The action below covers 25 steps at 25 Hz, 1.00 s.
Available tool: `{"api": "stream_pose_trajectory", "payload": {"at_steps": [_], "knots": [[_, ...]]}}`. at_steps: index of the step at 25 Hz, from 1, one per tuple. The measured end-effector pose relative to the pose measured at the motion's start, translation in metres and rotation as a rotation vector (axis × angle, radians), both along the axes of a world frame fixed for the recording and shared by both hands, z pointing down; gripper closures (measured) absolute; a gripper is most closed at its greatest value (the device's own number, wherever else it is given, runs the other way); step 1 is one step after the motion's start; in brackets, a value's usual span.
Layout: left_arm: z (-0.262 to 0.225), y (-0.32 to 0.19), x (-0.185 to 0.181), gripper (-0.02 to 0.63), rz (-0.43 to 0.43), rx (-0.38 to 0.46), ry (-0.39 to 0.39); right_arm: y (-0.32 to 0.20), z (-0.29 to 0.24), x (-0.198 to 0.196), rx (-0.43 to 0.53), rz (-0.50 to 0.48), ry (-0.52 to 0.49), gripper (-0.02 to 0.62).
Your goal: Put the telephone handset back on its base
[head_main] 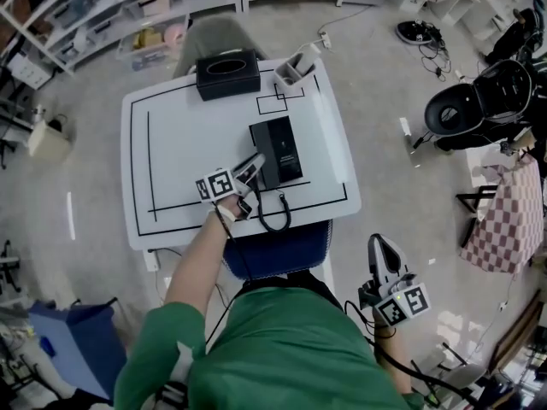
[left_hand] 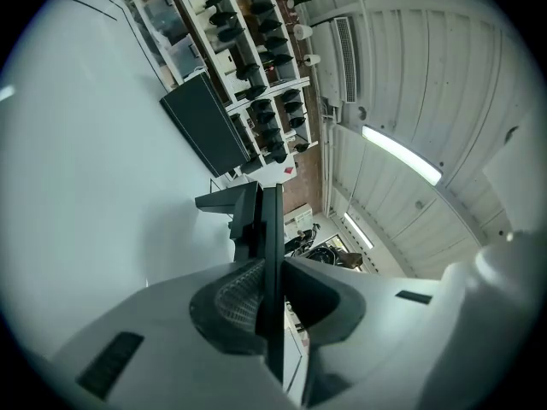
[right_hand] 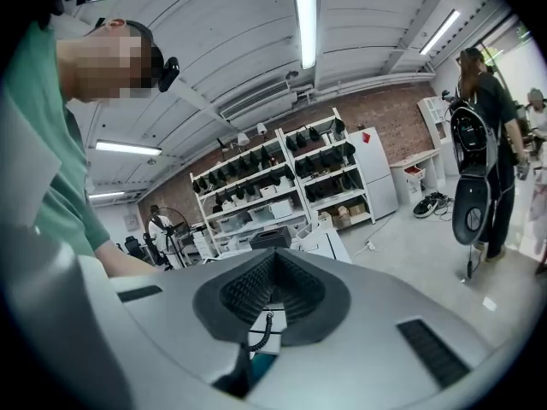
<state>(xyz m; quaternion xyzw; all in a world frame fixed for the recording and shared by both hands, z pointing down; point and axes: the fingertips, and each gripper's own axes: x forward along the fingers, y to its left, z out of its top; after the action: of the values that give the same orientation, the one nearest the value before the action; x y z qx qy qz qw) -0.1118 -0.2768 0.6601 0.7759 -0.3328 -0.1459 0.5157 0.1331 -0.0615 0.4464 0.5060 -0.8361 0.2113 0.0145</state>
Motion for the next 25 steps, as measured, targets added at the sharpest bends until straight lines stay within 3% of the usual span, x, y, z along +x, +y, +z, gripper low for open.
{"api": "stream_pose_trajectory", "payload": {"at_steps": [8, 13, 25], "knots": [[0.005, -0.004, -0.001, 0.525, -0.041, -0.031, -0.009, 0.0, 0.0, -0.013, 0.009, -0.054, 0.019, 0.583], [0.015, -0.006, -0.011, 0.506, -0.079, -0.076, -0.126, 0.0, -0.001, -0.014, 0.005, -0.054, 0.01, 0.583], [0.004, -0.005, -0.006, 0.472, -0.061, -0.049, -0.21, -0.004, -0.002, -0.007, 0.012, -0.051, -0.009, 0.583]]}}
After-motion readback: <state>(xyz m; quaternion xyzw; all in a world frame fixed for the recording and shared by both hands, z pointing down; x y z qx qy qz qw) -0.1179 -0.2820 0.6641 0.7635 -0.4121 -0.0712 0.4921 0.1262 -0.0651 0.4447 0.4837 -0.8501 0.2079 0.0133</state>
